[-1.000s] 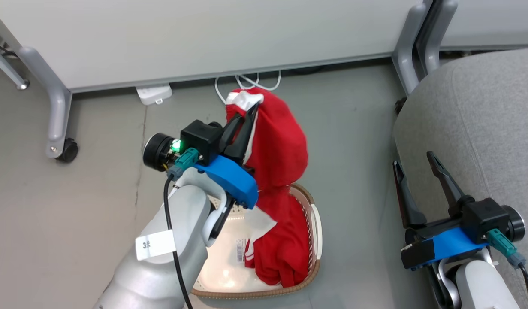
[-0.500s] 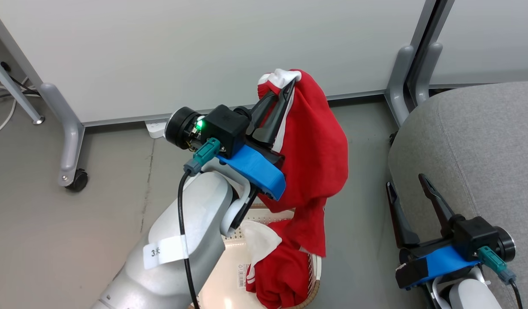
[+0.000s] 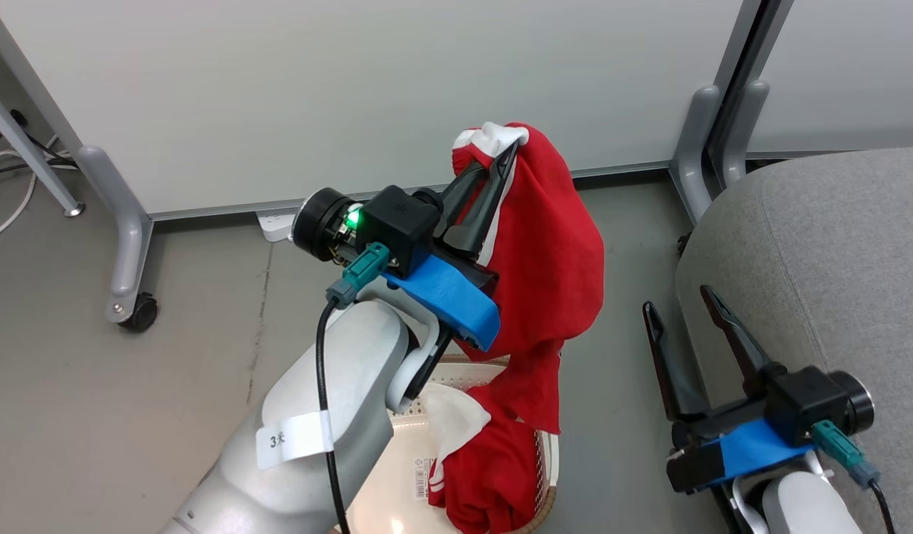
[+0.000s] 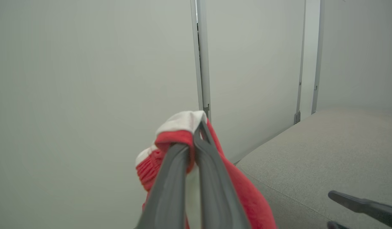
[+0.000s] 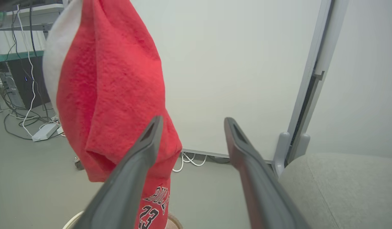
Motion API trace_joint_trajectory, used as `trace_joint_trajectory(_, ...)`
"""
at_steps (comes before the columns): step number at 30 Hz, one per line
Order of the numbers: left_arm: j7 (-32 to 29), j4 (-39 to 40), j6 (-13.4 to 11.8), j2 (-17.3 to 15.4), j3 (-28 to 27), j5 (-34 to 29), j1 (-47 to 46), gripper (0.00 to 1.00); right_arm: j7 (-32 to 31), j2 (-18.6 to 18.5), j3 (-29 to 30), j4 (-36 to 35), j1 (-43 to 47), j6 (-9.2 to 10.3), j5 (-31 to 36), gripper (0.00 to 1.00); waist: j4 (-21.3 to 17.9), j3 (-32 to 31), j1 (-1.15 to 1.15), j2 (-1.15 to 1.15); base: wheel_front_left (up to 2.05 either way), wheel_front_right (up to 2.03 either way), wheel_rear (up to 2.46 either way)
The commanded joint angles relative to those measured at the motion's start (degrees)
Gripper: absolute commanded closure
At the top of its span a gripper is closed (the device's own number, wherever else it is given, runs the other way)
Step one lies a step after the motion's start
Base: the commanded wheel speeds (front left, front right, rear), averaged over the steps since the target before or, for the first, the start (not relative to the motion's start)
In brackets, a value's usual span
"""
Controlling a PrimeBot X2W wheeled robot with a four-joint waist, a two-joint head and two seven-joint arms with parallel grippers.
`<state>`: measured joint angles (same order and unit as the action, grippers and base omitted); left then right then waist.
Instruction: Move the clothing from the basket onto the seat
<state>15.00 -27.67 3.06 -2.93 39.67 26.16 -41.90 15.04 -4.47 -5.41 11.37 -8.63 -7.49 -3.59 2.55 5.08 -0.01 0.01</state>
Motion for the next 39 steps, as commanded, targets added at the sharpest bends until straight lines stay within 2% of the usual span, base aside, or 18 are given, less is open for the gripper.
trace_joint_trajectory(1,0.27,0.14,-0.22,-0.20,0.05,0.12,-0.68,1.00,0.21,-0.87,-1.01,-1.06,-1.68,-0.01,-0.35,0.00,0.02,0.14,0.01,-0.01,0.00,0.00,0.00)
trace_joint_trajectory(9,0.27,0.15,-0.57,-0.49,-0.14,0.34,-1.10,1.00,0.21,-3.70,-8.23,-3.51,-7.76,-0.01,-0.95,0.00,0.13,1.05,0.01,-0.01,0.00,0.00,0.00)
trace_joint_trajectory(15,0.27,0.62,-0.59,-0.32,0.62,0.27,-1.93,1.00,0.21,-4.79,-12.55,-1.28,-13.30,-0.01,-0.58,0.00,0.92,2.06,0.01,-0.01,0.00,0.00,0.00)
trace_joint_trajectory(31,0.27,3.24,-1.13,0.05,4.89,1.07,-3.28,1.00,0.21,-5.32,-17.56,12.97,-23.83,-0.01,0.21,0.00,3.46,3.81,0.01,-0.01,0.00,0.00,0.00)
trace_joint_trajectory(37,0.27,4.51,-2.03,0.04,6.84,2.35,-4.05,1.00,0.21,-4.73,-19.47,19.99,-26.34,-0.01,-1.08,0.00,3.77,4.01,0.01,-0.01,0.00,0.00,0.00)
trace_joint_trajectory(38,0.27,4.57,-2.01,0.04,7.02,2.55,-4.12,1.00,0.21,-4.64,-19.85,20.53,-26.75,-0.01,-1.40,1.00,3.77,4.00,0.01,-0.01,0.00,0.00,0.00)
trace_joint_trajectory(39,0.27,4.62,-2.12,0.03,7.17,2.58,-4.16,1.00,0.21,-4.54,-20.23,20.96,-26.88,-0.01,-1.84,1.00,3.76,3.96,0.01,-0.01,0.00,0.00,0.00)
